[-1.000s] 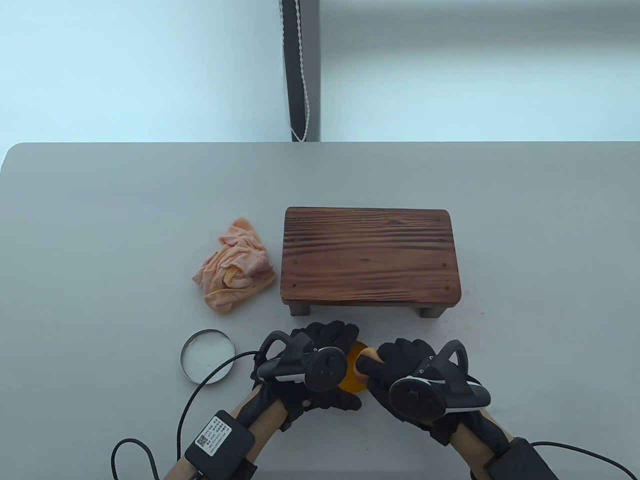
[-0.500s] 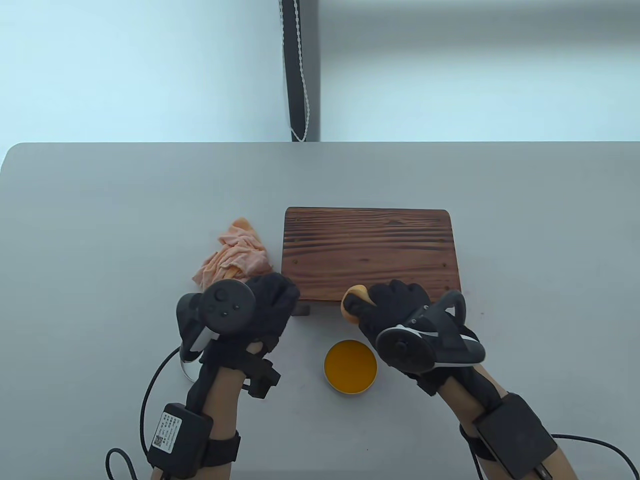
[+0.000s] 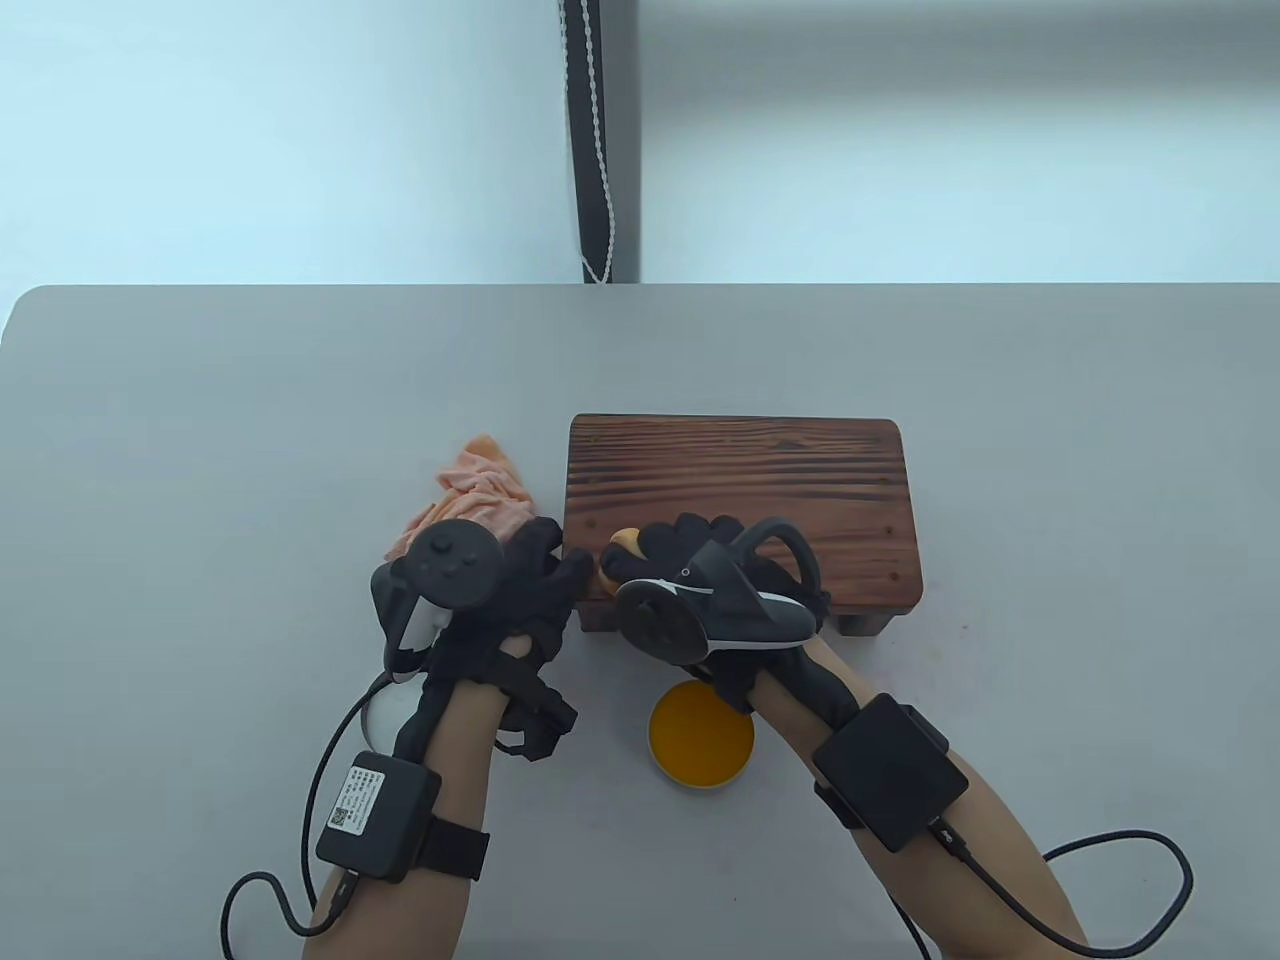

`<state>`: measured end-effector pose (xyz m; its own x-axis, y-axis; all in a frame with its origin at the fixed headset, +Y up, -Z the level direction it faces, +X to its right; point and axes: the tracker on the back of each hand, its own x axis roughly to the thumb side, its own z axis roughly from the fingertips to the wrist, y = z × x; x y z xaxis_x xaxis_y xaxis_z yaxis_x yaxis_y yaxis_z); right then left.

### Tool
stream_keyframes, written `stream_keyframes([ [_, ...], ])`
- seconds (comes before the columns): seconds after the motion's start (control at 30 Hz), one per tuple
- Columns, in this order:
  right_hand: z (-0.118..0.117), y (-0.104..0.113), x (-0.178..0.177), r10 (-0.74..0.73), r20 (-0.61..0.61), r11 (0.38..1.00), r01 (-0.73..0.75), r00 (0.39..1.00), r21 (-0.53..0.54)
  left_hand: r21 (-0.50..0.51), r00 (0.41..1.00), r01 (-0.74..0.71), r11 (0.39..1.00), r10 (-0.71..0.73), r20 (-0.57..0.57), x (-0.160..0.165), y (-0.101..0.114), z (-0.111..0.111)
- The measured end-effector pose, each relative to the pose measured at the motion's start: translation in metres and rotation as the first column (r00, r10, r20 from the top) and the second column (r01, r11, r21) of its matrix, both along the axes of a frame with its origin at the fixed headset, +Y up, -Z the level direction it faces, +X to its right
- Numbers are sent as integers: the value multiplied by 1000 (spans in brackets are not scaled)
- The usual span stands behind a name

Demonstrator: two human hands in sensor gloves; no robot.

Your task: Dip and apply wood wax on stool

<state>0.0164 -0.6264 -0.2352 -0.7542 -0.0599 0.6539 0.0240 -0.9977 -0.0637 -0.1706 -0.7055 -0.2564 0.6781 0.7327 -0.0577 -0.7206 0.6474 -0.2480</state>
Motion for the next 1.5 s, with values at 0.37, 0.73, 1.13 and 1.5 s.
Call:
stream_keyframes([
  [0.37, -15, -6, -12, 106, 45, 991, -110, 993, 81, -21, 999, -37, 999, 38, 15, 2, -2, 0],
  [0.73, 10, -2, -3, 111, 0, 993, -111, 994, 44, -1, 1000, -12, 1000, 12, 19, 6, 0, 1],
  [1.13, 13, 0, 5, 138, 54, 988, -141, 989, 59, -11, 999, -41, 999, 41, 8, 5, -1, 0],
  [1.5, 1, -3, 12, 159, 142, 980, -174, 977, 100, -31, 998, -61, 998, 62, 13, 3, -1, -1],
])
